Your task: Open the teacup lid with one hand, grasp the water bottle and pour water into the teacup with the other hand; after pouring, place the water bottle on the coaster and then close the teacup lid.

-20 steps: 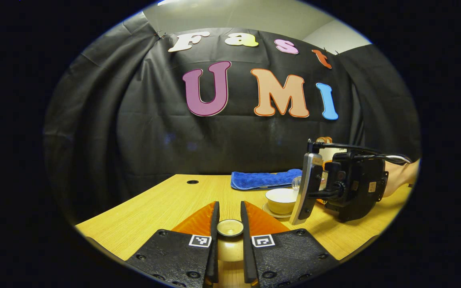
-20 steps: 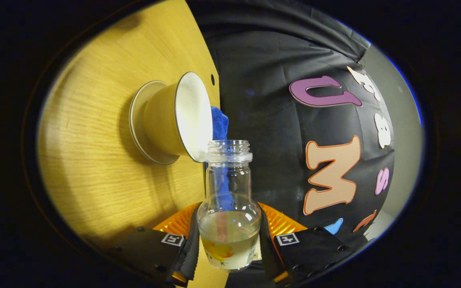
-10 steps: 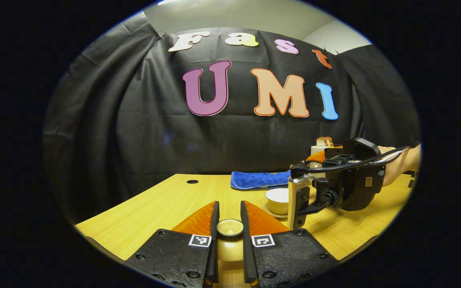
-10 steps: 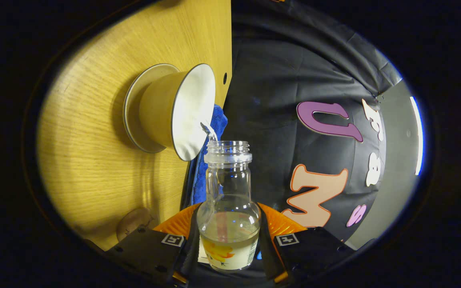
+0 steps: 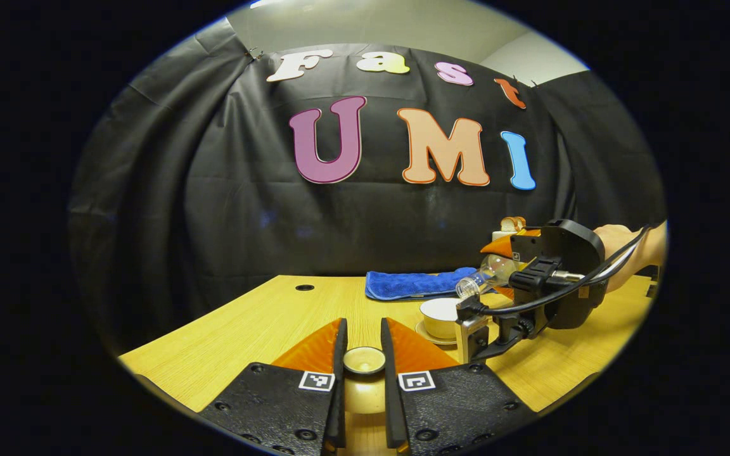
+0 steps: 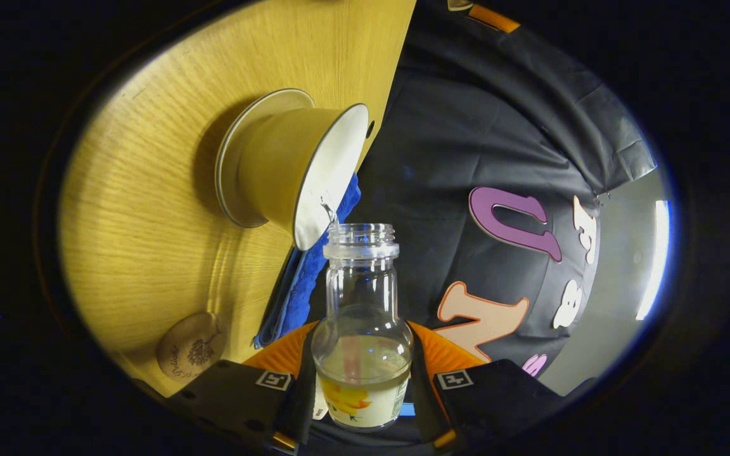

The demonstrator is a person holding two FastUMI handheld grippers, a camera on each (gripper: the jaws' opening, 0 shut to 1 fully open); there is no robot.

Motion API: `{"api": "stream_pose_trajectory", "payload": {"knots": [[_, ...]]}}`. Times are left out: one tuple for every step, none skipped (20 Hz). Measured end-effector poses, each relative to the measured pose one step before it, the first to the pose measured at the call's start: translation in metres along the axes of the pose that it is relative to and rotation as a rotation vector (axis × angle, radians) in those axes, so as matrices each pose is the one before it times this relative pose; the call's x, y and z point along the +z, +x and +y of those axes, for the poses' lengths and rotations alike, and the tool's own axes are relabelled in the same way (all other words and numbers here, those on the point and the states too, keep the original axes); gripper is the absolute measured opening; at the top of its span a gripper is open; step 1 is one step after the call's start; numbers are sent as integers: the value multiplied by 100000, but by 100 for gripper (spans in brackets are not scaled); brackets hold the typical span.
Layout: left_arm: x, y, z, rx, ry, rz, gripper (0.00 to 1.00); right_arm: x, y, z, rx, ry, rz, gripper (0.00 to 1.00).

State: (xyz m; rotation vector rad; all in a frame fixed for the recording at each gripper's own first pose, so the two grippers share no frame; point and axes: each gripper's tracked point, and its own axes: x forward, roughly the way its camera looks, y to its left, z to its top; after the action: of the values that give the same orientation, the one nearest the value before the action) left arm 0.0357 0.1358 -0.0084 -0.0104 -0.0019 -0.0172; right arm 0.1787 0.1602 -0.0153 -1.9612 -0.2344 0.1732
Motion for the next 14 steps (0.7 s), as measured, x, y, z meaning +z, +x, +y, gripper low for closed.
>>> {"api": "stream_pose_trajectory", "payload": {"knots": [[-67,-13,14,-9,-20,54,22,216,-133,-253,-684,-1467,-475,67],[33,-60,45,-10,-141,16,22,373,57,-594,-938,-1785,-762,67],[-16,27,-45,-18,25,33,22,161,192,-783,-861,-1508,-695,67],[32,13,-8,-4,-70,-2,22,-76,192,-284,-368,-1176,-506,67],[-60,26,-62,-2,4,30,22,131,143,-302,-208,-1136,-595,67],[-30,-29,35,-1,-25,-29,22,130,-48,-219,-402,-1583,-441,68],[-10,-42,25,-6,-18,39,22,48,-32,-126,-283,-1900,-367,67],[52,18,-18,-1,-17,16,22,103,-26,-43,-336,-811,-370,67],[-44,23,-13,3,-19,-32,22,76,47,20,-160,-670,-343,68],[21,21,-16,-12,-8,57,22,108,-17,-86,-155,-920,-493,68],[2,-54,34,-3,-12,-8,22,166,-65,-86,459,-778,-560,67],[19,36,-22,5,-8,17,22,-44,86,-103,294,-317,-185,68],[-28,-47,44,4,-5,33,22,-25,9,-78,11,-382,19,68],[41,34,-18,1,-5,-55,22,38,63,63,243,-381,-54,68]]}}
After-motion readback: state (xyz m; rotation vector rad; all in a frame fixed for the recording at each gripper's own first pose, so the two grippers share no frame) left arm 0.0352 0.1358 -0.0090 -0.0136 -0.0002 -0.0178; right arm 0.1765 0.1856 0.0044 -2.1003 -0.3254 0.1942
